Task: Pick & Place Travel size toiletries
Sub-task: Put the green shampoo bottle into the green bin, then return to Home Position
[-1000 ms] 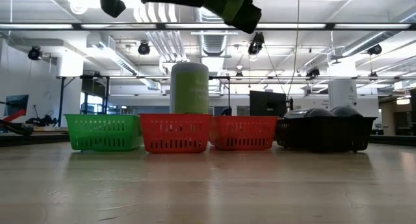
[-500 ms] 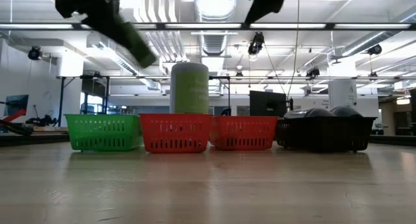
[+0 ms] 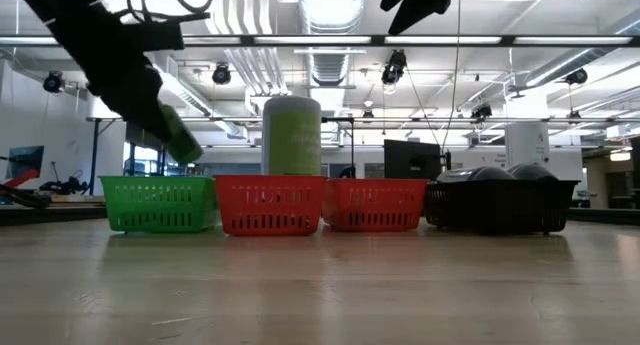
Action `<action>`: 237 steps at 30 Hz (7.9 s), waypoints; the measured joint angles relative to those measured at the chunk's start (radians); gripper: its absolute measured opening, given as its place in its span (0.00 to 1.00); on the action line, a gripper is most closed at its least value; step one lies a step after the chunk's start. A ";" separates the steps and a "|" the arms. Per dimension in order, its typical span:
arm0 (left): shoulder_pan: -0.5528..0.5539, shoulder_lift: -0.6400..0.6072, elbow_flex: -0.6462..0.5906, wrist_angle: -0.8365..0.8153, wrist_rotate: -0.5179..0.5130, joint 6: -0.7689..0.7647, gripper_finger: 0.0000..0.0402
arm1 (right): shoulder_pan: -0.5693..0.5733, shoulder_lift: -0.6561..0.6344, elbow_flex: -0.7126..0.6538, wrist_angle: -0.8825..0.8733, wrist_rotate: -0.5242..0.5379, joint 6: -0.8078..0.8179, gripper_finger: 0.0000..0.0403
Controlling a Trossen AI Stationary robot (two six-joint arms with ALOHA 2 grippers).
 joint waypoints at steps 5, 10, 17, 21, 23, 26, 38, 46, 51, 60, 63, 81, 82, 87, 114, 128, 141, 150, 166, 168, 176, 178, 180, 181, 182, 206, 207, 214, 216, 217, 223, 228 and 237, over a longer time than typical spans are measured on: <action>0.006 0.000 -0.065 0.109 0.058 0.046 0.26 | 0.001 0.002 -0.007 -0.012 -0.001 0.013 0.79; 0.006 0.000 -0.091 0.154 0.132 -0.039 0.40 | 0.001 0.002 -0.008 -0.047 0.000 0.020 0.78; 0.007 -0.003 -0.039 0.144 0.185 -0.034 0.60 | 0.001 0.001 -0.009 -0.063 -0.003 0.035 0.81; 0.002 -0.029 0.060 0.147 0.275 0.046 0.65 | 0.023 -0.021 -0.009 -0.069 -0.009 0.028 0.85; -0.014 -0.060 0.121 0.167 0.293 0.143 0.65 | 0.043 -0.050 -0.009 -0.052 -0.007 0.002 0.86; -0.034 -0.125 0.196 0.220 0.323 0.334 0.65 | 0.071 -0.115 -0.027 -0.002 0.026 -0.017 0.87; 0.255 -0.500 -0.043 0.682 0.469 0.583 0.65 | 0.039 -0.462 -0.587 0.535 0.005 0.250 0.77; 0.615 -0.481 -0.257 1.245 0.730 0.666 0.65 | -0.057 -0.377 -0.717 0.978 0.043 0.112 0.71; 0.907 -0.476 -0.194 1.128 0.736 0.804 0.65 | -0.237 -0.283 -0.600 0.861 0.065 -0.014 0.69; 1.606 -0.444 -0.097 1.045 1.157 0.858 0.65 | -0.641 -0.141 -0.373 0.736 -0.047 -0.135 0.63; 1.816 -0.431 -0.098 1.064 1.250 0.858 0.65 | -0.729 -0.128 -0.329 0.738 -0.007 -0.162 0.60; 1.578 -0.451 -0.034 1.151 1.418 0.834 0.65 | -0.805 -0.142 -0.308 0.949 0.165 -0.549 0.57; 1.551 -0.467 -0.013 1.132 1.383 0.850 0.65 | -0.793 -0.149 -0.308 0.956 0.165 -0.572 0.58; 1.433 -0.569 0.116 1.001 1.272 0.936 0.65 | -0.755 -0.187 -0.309 1.025 0.176 -0.611 0.62; 1.489 -0.701 0.316 0.516 0.905 1.277 0.65 | -0.762 -0.191 -0.307 0.941 0.173 -0.477 0.58; 1.514 -0.744 0.354 1.086 1.196 1.040 0.65 | -0.759 -0.184 -0.261 1.021 -0.006 -0.494 0.57; 1.509 -0.823 0.435 0.866 1.162 1.122 0.65 | -0.764 -0.119 -0.253 1.125 0.056 -0.579 0.64; 1.511 -0.867 0.658 0.948 1.701 0.653 0.65 | -0.766 -0.115 -0.253 1.129 0.057 -0.579 0.68; 1.524 -1.180 0.701 0.353 0.989 1.090 0.65 | -0.767 -0.115 -0.253 1.158 0.060 -0.534 0.76; 1.535 -1.197 0.670 0.303 0.976 1.093 0.65 | -0.767 -0.115 -0.253 1.168 0.060 -0.533 0.77; 1.640 -1.280 0.749 0.178 0.709 1.105 0.65 | -0.767 -0.115 -0.238 1.165 0.060 -0.508 0.80; 1.684 -1.274 0.792 0.100 0.719 1.091 0.65 | -0.767 -0.116 -0.233 1.165 0.060 -0.507 0.80; 1.736 -1.263 0.817 0.083 0.726 1.091 0.65 | -0.767 -0.116 -0.228 1.163 0.060 -0.508 0.81; 1.761 -1.260 0.819 0.090 0.729 1.089 0.65 | -0.767 -0.116 -0.225 1.164 0.060 -0.510 0.81; 1.788 -1.255 0.816 0.085 0.732 1.089 0.65 | -0.767 -0.116 -0.222 1.164 0.060 -0.513 0.82; 1.763 -1.240 -0.065 0.225 0.637 0.907 0.65 | -0.766 -0.116 -0.220 1.146 0.057 -0.503 0.71; 1.763 -1.245 -0.111 0.268 0.637 0.887 0.65 | -0.766 -0.116 -0.220 1.145 0.056 -0.504 0.71; 1.763 -1.255 -0.352 0.652 0.373 0.846 0.65 | -0.766 -0.118 -0.221 1.132 0.059 -0.499 0.67; 1.763 -1.258 -0.399 0.665 0.287 0.846 0.65 | -0.766 -0.121 -0.221 1.124 0.072 -0.487 0.66; 1.763 -1.261 -0.419 0.669 0.268 0.844 0.65 | -0.766 -0.122 -0.222 1.120 0.086 -0.479 0.66; 1.762 -1.275 -0.600 0.919 0.438 0.857 0.65 | -0.766 -0.124 -0.222 1.112 0.197 -0.488 0.63; 1.762 -1.275 -0.747 1.008 0.418 0.838 0.65 | -0.765 -0.124 -0.222 1.111 0.214 -0.471 0.62; 1.762 -1.221 -0.779 0.999 0.485 0.803 0.65 | -0.764 -0.118 -0.222 1.105 0.209 -0.473 0.65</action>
